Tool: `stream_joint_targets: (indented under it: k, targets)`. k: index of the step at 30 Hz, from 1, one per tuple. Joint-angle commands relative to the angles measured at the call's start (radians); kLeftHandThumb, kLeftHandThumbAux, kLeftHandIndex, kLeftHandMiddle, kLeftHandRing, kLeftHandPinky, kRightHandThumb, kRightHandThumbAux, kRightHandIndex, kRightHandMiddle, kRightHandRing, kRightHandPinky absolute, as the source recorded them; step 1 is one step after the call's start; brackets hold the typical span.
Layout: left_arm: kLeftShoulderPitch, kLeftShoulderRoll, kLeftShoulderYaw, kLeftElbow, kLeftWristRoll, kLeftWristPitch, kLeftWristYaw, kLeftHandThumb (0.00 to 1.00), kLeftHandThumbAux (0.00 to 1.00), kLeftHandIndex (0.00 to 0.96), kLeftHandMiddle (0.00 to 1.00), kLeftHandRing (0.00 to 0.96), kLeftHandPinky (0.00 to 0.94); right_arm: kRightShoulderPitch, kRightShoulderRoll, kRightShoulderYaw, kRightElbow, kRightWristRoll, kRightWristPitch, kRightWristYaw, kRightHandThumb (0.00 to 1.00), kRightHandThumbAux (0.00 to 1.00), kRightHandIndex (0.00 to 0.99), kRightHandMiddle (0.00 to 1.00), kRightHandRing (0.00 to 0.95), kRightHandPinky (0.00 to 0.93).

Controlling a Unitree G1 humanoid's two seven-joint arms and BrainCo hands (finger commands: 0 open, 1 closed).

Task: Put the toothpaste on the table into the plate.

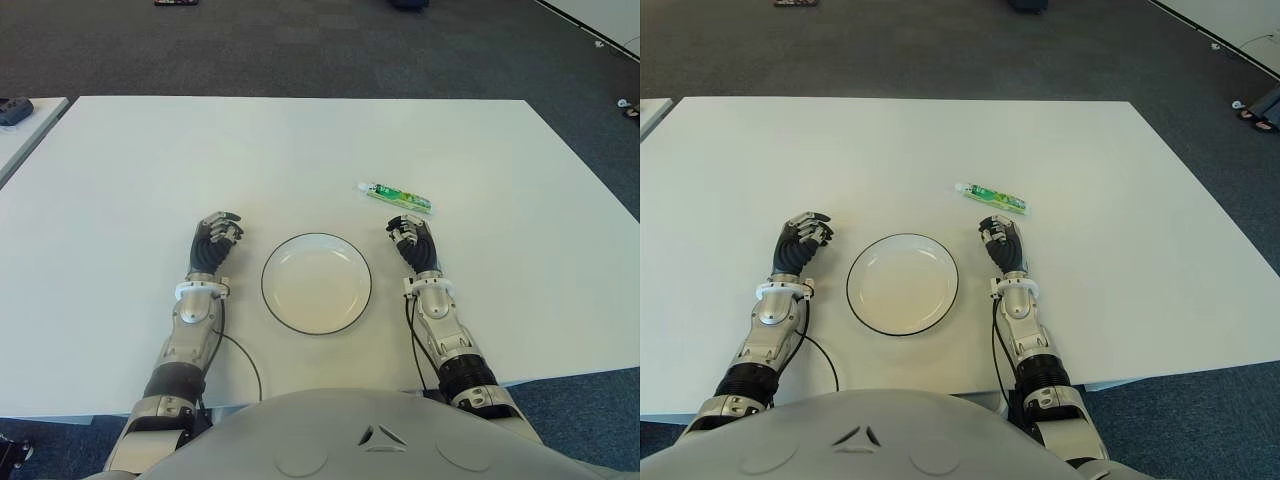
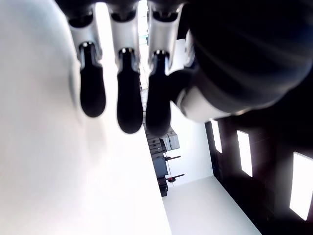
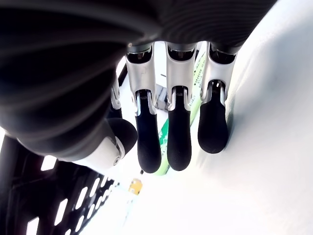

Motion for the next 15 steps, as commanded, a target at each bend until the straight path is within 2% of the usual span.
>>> stream_joint_targets:
  k: [1,15]
  targets:
    - [-0.002,0.000,-0.004,-0.001,0.005,0.018,-0.009,0.694,0.721,0.432,0.566,0.567,0.540,0.017,0.002,-0.001,0.017,0.007,0.030,0.012,0.707,0.732,0.423,0.491,0.484,0.501]
    - [0.000,0.000,-0.008,-0.008,0.016,0.037,0.000,0.693,0.721,0.433,0.576,0.578,0.552,0.021,-0.003,0.000,0.012,-0.001,0.013,0.005,0.706,0.731,0.424,0.474,0.487,0.535]
